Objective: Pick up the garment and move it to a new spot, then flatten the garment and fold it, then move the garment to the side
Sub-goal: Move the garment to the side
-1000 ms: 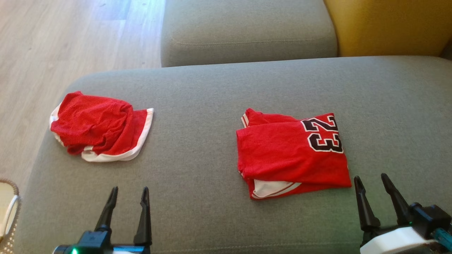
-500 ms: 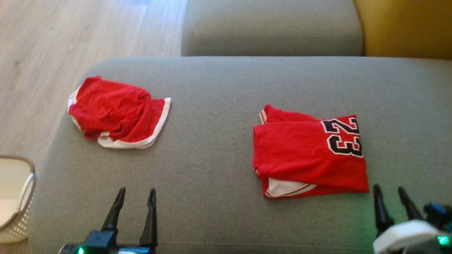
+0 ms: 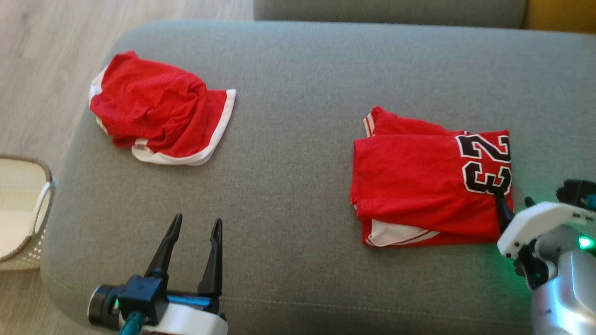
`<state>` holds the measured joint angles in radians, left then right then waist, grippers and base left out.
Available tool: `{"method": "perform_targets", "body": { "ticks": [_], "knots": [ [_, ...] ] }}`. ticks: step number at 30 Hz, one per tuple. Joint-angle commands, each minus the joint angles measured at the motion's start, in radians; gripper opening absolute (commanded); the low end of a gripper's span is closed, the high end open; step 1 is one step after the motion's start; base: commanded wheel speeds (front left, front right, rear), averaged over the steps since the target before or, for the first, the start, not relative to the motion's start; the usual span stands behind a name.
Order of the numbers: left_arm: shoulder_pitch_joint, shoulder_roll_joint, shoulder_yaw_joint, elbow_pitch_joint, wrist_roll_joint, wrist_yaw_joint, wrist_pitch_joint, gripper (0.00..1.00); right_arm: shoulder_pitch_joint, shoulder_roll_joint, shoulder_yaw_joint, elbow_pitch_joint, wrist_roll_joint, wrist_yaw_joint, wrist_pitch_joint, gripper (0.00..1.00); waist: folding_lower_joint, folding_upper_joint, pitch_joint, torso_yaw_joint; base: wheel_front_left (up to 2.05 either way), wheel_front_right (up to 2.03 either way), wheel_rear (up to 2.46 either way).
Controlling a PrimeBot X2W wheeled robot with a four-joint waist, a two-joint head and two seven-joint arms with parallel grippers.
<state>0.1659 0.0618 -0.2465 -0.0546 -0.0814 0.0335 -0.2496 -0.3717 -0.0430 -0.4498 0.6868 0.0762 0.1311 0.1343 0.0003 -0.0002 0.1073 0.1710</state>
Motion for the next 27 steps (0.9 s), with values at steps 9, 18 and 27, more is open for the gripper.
{"method": "perform_targets", "body": {
  "ticks": [9, 18, 27],
  "knots": [
    [-0.084, -0.01, 0.024, -0.029, 0.003, -0.013, -0.012, 1.0, -0.133, -0.011, 0.048, 0.026, -0.024, 0.0, 0.101, 0.25, -0.0003, 0.0002, 0.072, -0.008, 0.0, 0.0, 0.0],
    [-0.112, -0.011, 0.034, -0.031, 0.001, -0.018, -0.012, 1.0, -0.169, -0.052, 0.07, -0.013, -0.053, 0.0, 0.078, 0.0, -0.0003, 0.0002, 0.102, -0.064, 0.0, 0.0, 0.0],
    [-0.133, -0.011, 0.044, -0.045, 0.008, -0.026, -0.012, 1.0, -0.192, -0.144, 0.085, -0.179, -0.087, 0.0, 0.085, 0.0, -0.0003, 0.0002, 0.155, -0.147, 0.0, 0.0, 0.0]
  ]
}}
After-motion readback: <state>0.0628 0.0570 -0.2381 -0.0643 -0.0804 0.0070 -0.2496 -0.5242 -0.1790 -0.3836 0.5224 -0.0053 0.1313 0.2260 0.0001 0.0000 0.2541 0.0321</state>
